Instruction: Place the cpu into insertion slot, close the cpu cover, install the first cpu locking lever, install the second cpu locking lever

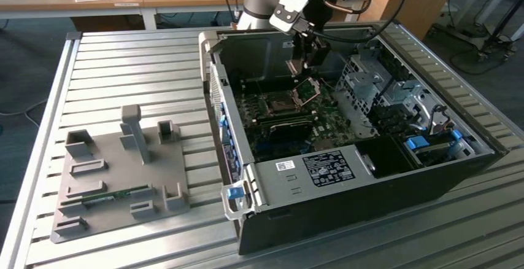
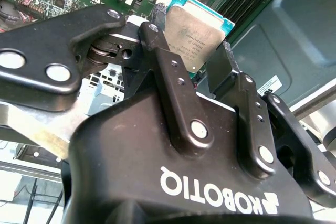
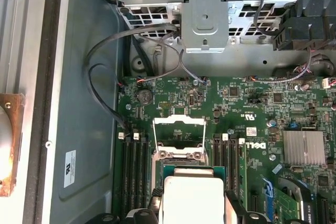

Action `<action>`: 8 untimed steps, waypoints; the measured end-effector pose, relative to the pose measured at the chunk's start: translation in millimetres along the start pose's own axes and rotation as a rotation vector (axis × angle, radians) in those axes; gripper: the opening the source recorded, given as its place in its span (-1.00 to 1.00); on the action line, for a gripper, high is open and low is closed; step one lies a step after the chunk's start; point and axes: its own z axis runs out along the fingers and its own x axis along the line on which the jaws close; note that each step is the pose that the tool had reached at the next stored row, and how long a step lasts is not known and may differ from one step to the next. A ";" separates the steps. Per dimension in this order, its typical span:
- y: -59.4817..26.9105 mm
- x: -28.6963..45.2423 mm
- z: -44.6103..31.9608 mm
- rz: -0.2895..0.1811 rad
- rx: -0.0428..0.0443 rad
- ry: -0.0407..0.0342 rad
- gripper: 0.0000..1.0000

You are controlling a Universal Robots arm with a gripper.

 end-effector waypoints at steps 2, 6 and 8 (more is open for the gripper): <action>-0.2 0.0 -0.1 0.000 0.0001 0.0000 0.08; -0.3 0.0 -0.3 0.000 0.0000 0.0001 0.08; -0.3 0.0 -0.3 0.000 -0.0001 0.0002 0.08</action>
